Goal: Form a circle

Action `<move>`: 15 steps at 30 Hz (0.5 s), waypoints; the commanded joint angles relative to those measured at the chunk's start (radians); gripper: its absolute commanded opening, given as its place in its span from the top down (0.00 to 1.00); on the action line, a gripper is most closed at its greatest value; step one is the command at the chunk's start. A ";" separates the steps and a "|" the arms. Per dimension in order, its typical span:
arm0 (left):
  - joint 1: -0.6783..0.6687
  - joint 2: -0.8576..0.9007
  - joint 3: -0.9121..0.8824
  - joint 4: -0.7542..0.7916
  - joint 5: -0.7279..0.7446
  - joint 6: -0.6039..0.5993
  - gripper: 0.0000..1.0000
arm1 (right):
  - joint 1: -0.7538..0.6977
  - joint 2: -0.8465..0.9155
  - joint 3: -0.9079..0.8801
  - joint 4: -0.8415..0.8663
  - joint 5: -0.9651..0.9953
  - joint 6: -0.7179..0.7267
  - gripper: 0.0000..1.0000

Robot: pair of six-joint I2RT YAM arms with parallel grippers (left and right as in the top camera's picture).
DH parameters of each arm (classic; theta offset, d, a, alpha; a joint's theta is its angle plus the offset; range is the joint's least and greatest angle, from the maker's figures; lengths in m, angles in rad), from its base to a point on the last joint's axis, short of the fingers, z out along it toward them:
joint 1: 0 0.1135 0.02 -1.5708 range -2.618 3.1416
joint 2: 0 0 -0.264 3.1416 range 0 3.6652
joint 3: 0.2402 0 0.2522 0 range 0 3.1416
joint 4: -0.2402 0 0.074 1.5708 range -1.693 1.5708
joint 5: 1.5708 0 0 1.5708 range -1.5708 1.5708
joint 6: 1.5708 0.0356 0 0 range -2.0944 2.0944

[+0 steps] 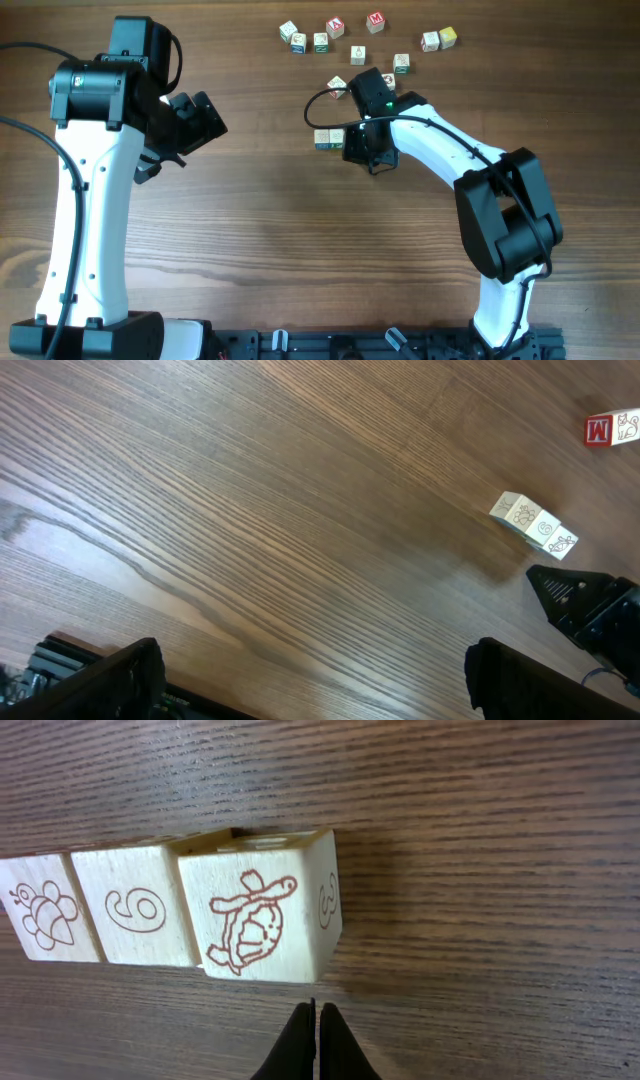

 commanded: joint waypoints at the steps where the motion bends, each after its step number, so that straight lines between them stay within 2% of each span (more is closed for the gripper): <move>1: 0.001 -0.007 -0.003 0.004 -0.011 -0.006 0.00 | -0.001 0.016 -0.010 0.008 -0.019 0.001 0.95; 15: 0.001 -0.007 -0.003 0.003 -0.011 -0.006 0.00 | -0.001 0.016 -0.010 0.039 -0.011 0.001 0.95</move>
